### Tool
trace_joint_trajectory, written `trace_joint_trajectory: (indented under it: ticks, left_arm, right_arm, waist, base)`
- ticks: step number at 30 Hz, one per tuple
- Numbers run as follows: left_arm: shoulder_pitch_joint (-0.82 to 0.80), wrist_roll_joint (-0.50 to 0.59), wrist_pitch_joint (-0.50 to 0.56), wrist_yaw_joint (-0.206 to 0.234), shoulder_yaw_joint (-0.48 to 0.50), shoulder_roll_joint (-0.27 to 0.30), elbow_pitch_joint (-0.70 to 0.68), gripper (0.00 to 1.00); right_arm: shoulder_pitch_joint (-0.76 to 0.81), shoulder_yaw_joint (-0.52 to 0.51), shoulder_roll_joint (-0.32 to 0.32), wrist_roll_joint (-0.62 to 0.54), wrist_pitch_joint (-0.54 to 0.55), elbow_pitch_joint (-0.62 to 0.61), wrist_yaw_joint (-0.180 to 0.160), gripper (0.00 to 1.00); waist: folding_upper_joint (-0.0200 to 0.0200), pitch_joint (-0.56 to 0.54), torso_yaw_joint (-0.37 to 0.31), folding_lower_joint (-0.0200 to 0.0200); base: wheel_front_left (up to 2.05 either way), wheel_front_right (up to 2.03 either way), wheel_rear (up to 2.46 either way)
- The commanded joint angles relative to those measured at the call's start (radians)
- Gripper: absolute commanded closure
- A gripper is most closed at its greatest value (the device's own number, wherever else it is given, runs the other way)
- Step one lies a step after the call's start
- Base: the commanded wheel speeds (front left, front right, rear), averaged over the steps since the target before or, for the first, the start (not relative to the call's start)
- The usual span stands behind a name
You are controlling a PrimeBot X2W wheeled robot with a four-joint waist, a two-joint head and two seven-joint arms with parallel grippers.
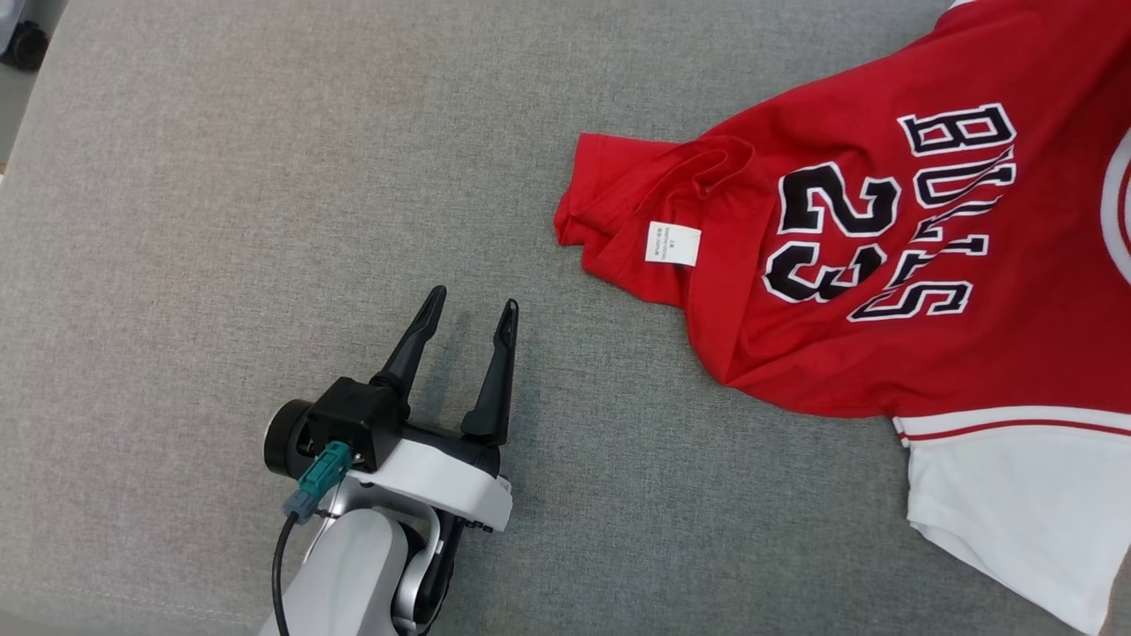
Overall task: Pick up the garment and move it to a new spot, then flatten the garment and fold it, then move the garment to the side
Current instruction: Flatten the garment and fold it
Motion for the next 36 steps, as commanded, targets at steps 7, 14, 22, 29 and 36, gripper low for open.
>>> trace_joint_trajectory:
  ticks: [7, 14, 22, 29, 36]
  left_arm:
    - [-0.024, -0.015, -0.004, 0.01, -0.011, 0.004, -0.008, 0.0]
    - [-0.028, -0.02, -0.004, 0.013, -0.015, 0.004, -0.004, 0.0]
    - [-0.012, -0.009, -0.004, 0.009, -0.002, 0.004, 0.008, 0.0]
    - [0.019, -0.003, -0.004, 0.001, 0.011, 0.004, 0.022, 0.0]
    - [0.054, 0.008, -0.004, -0.001, 0.045, 0.004, 0.011, 0.0]
  right_arm:
    - [0.005, -0.013, 0.008, -0.038, 0.013, 0.048, 0.0, 1.0]
    - [0.053, -0.032, 0.02, -0.016, 0.099, 0.059, 0.0, 0.0]
    - [0.089, -0.034, 0.037, -0.009, 0.131, 0.061, 0.0, 0.0]
    - [0.109, -0.031, 0.068, 0.0, 0.074, 0.059, 0.0, 0.0]
    - [0.159, -0.05, 0.098, 0.055, 0.001, -0.009, 0.0, 0.0]
  waist:
    - [0.0, 0.041, 0.033, 0.0]
    - [0.0, 0.041, 0.038, 0.0]
    - [0.0, 0.0, 0.013, 0.0]
    - [0.0, -0.095, -0.035, 0.0]
    - [0.0, -0.189, -0.075, 0.0]
  base:
    - [0.0, 0.0, 0.0]
    - [0.0, 0.0, 0.0]
    - [0.0, 0.0, 0.0]
    - [0.0, 0.0, 0.0]
    - [0.0, 0.0, 0.0]
